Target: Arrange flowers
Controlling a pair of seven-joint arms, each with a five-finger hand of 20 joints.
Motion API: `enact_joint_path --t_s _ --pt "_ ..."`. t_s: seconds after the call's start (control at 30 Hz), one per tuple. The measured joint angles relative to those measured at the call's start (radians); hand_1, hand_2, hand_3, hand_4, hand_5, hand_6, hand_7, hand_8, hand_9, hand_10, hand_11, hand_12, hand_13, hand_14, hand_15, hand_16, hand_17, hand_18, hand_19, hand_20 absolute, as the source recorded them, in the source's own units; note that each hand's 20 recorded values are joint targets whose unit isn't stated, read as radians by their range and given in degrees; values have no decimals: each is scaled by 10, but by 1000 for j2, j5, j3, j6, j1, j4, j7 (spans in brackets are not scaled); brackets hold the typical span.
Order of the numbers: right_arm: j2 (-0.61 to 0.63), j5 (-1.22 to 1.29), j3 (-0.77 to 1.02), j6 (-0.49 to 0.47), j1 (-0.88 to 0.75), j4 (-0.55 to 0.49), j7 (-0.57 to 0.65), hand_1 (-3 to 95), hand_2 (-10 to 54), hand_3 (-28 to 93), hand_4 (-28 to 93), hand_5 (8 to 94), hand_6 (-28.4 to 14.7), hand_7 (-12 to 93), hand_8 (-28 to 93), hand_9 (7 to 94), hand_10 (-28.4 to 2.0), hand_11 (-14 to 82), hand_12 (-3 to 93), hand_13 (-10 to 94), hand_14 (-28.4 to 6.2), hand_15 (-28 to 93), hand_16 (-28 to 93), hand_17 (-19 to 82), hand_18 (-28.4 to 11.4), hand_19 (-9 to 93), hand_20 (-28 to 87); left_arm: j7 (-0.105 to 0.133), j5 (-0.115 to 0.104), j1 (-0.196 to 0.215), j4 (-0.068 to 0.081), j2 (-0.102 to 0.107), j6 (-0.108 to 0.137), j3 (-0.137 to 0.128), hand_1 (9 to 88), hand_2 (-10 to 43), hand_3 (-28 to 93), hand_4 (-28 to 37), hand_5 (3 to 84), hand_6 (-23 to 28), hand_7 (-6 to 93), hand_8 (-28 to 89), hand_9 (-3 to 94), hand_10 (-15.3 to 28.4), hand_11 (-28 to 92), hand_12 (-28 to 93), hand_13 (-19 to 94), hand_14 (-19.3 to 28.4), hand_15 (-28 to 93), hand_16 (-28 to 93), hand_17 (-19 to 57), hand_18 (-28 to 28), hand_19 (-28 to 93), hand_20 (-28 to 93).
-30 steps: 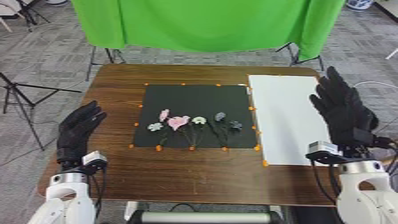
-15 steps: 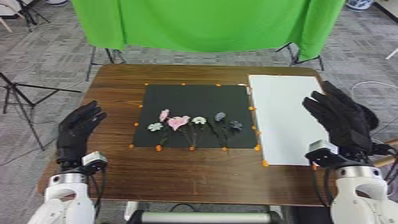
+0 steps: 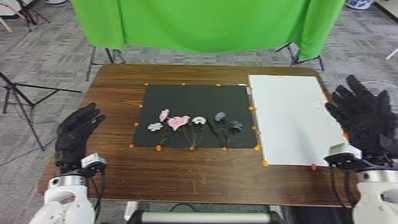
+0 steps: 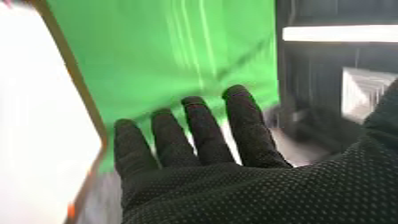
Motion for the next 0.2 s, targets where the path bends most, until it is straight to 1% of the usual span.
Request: enact_joint_path --t_s 0.07,0.2 --pt "0 -53 -5 -41 0 2 6 29 -95 538 -283 363 -31 29 -55 292 -136 9 99 166 -136 -5 103 82 -166 -3 153 -1 0 -3 2 0 0 4 446 -95 698 -92 496 -6 246 -107 440 110 242 138 404 145 293 4 128 109 172 232" --pt "1 -57 -26 -31 0 2 5 -8 -95 600 -283 366 -31 30 -55 299 -138 12 98 172 -135 -6 110 89 -166 -2 158 -4 1 -12 7 0 -1 9 443 -95 700 -92 496 -6 243 -107 439 111 242 138 404 145 292 3 128 109 169 232"
